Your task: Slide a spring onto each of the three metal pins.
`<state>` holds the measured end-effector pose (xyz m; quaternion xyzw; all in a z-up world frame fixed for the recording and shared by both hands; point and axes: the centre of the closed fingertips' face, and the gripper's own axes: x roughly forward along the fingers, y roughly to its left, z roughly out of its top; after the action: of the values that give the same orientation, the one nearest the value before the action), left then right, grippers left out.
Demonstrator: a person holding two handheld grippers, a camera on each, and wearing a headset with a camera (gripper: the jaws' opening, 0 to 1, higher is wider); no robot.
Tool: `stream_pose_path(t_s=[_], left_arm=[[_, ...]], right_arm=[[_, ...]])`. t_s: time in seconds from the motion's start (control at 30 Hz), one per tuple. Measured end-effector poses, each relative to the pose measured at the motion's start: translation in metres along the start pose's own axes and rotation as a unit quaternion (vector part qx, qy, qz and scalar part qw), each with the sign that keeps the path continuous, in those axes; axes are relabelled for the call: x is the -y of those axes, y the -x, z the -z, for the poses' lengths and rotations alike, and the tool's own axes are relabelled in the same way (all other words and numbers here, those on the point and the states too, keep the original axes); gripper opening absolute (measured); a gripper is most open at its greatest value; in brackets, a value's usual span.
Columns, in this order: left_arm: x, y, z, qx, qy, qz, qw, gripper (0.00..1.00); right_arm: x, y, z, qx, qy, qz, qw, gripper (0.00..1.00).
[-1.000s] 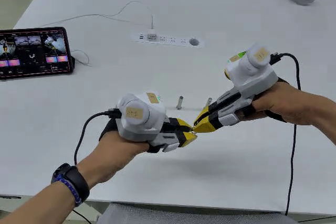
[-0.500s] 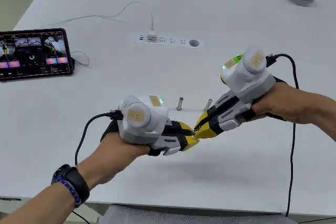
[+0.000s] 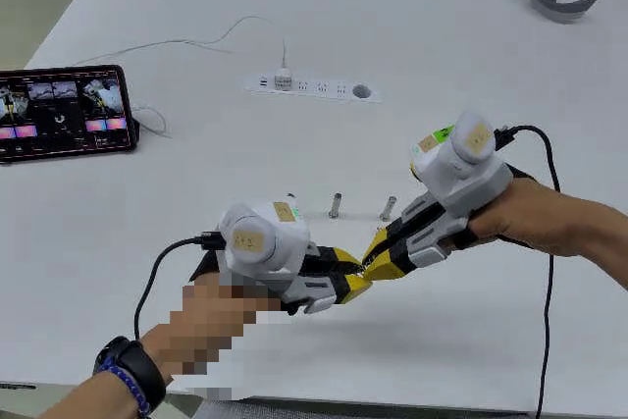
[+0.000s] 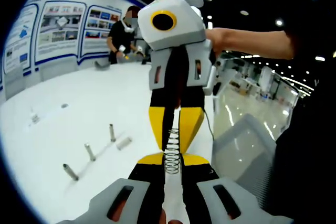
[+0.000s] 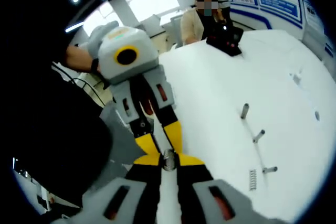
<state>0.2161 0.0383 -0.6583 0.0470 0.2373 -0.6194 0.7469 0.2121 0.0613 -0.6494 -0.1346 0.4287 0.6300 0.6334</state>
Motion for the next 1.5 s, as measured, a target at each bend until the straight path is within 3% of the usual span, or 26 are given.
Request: stream_pose_path(t_s=[0.37, 0.63, 0.97, 1.5], left_arm=[[-0.002, 0.003, 0.013, -0.013, -0.009, -0.006, 0.9999, 0.20], [-0.014, 0.011, 0.023, -0.018, -0.004, -0.031, 0.9994, 0.28], [-0.027, 0.020, 0.028, -0.018, 0.004, -0.055, 0.9983, 0.31], [-0.053, 0.040, 0.041, -0.021, 0.025, -0.099, 0.9946, 0.40]], right_arm=[[0.006, -0.006, 0.008, 0.003, -0.011, 0.009, 0.9999, 0.12], [0.016, -0.001, 0.015, 0.007, -0.023, 0.028, 0.9993, 0.12], [0.023, 0.000, 0.028, 0.003, -0.036, 0.043, 0.9984, 0.12], [0.038, 0.000, 0.048, -0.028, -0.041, 0.071, 0.9962, 0.12]])
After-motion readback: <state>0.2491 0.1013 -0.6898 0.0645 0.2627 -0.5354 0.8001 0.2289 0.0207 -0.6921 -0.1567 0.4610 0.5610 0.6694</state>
